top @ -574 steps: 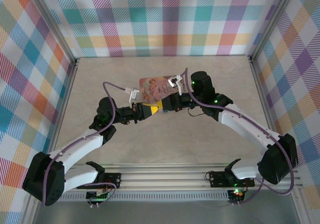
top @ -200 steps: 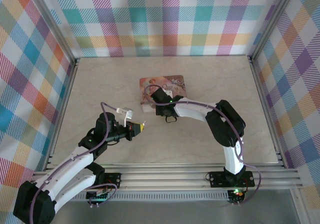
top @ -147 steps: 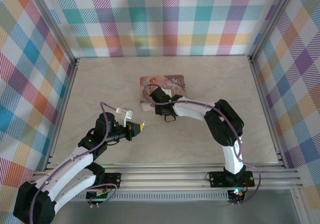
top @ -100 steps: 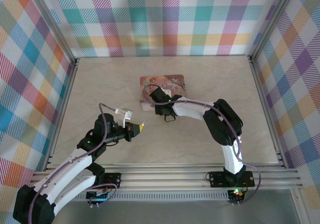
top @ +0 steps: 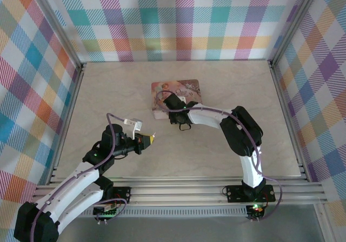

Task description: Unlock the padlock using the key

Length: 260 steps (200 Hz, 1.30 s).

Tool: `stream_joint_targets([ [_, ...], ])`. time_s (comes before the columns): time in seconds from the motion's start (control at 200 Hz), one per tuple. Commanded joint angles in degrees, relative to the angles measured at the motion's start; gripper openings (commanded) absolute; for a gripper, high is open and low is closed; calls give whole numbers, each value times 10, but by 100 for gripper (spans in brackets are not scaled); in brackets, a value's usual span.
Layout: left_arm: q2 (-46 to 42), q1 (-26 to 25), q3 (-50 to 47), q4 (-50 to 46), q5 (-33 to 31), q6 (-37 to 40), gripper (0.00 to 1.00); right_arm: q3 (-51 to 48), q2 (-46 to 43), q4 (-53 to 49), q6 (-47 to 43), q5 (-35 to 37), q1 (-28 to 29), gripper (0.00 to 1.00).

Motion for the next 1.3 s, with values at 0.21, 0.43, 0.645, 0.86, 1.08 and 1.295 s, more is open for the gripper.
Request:
stream_joint_targets([
  [0.21, 80, 3, 10, 111, 57, 6, 0, -8, -92, -31, -5, -184, -43, 0],
  [0.43, 147, 3, 34, 174, 115, 12, 0, -31, -128, -6, 34, -341, -82, 0],
  [0.645, 209, 3, 38, 257, 123, 4, 0, -10, -131, -11, 53, -454, -103, 0],
  [0.86, 241, 4, 29, 326, 112, 3, 0, 3, -141, -17, 57, -534, -119, 0],
  [1.08, 292, 20, 31, 389, 136, -17, 0, -4, -160, -21, 58, -556, -127, 0],
  [1.295, 308, 31, 18, 445, 146, -36, 0, -21, -174, -10, 69, -566, -131, 0],
])
